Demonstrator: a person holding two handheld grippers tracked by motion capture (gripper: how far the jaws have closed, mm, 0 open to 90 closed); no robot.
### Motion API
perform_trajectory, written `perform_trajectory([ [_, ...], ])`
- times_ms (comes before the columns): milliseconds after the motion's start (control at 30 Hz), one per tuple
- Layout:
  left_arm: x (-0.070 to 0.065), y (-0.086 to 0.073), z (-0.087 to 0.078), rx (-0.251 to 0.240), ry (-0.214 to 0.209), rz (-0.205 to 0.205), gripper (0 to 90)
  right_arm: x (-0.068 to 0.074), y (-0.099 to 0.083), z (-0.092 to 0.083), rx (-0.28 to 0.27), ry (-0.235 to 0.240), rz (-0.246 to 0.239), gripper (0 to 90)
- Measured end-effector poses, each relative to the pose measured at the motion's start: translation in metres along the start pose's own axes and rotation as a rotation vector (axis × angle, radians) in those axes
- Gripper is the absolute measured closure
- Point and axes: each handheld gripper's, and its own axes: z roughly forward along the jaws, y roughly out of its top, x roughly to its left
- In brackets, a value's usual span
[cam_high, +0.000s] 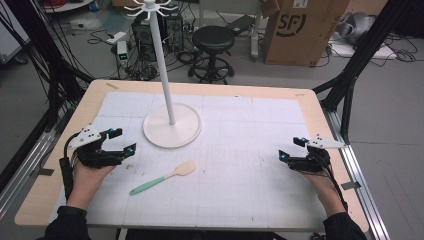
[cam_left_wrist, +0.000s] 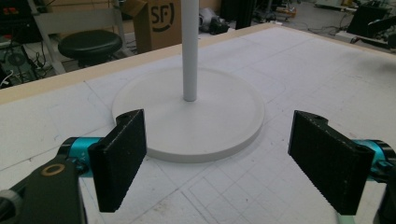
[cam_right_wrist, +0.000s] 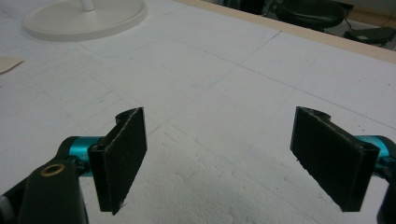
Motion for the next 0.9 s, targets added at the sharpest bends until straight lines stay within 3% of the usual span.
perform_trajectory([
  [433,0.000,0.000,-0.001,0.012,-0.006,-0.019,19.5,0.001,0.000,0.002,0.004,0.002,-0.011,17.9],
  [633,-0.010,0.001,0.005,0.024,-0.068,0.002,20.0,0.001,0.000,0.002,0.003,0.005,-0.008,17.9],
  [900,-0.034,0.000,0.020,0.090,-0.134,0.043,22.5,0.001,-0.001,0.003,0.011,0.005,-0.014,17.9],
])
